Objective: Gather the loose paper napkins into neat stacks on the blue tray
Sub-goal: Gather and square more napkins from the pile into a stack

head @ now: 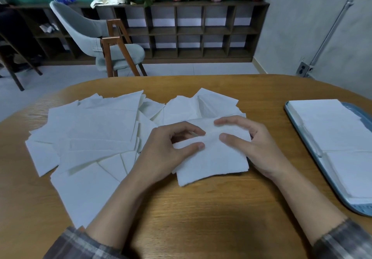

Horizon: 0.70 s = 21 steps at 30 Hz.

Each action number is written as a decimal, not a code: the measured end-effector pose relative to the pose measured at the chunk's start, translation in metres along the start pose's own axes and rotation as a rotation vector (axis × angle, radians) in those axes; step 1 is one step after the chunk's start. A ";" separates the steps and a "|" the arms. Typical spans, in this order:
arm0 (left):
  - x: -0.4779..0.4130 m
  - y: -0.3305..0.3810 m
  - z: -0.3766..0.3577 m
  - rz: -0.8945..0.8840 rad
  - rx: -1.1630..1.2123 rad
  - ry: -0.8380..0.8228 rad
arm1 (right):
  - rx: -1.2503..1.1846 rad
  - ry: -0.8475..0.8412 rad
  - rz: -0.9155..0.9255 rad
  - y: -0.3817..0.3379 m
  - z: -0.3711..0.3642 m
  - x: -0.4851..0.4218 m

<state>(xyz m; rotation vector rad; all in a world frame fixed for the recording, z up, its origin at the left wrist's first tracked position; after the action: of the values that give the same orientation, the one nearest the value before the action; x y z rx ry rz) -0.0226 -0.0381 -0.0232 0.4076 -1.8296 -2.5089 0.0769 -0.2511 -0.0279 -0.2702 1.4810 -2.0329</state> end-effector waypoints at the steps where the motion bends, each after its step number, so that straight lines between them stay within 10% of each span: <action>1: 0.000 0.000 0.000 -0.020 0.010 0.024 | -0.041 -0.036 0.007 0.000 -0.001 0.000; 21: -0.004 -0.002 -0.005 -0.028 0.020 0.218 | -0.334 -0.024 0.024 -0.002 -0.003 -0.001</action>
<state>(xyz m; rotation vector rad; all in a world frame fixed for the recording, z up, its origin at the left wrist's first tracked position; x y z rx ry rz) -0.0177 -0.0416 -0.0254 0.6818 -1.7787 -2.3553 0.0755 -0.2474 -0.0273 -0.4076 1.7963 -1.7502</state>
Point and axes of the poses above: each hand's wrist, its own x-axis away from the middle knuckle, its own z-axis out of the back of the hand, y = z × x, the point moved 1 cm from there along -x, towards the middle knuckle, and after that the axes turned 9 degrees about x, right-handed, at the moved point
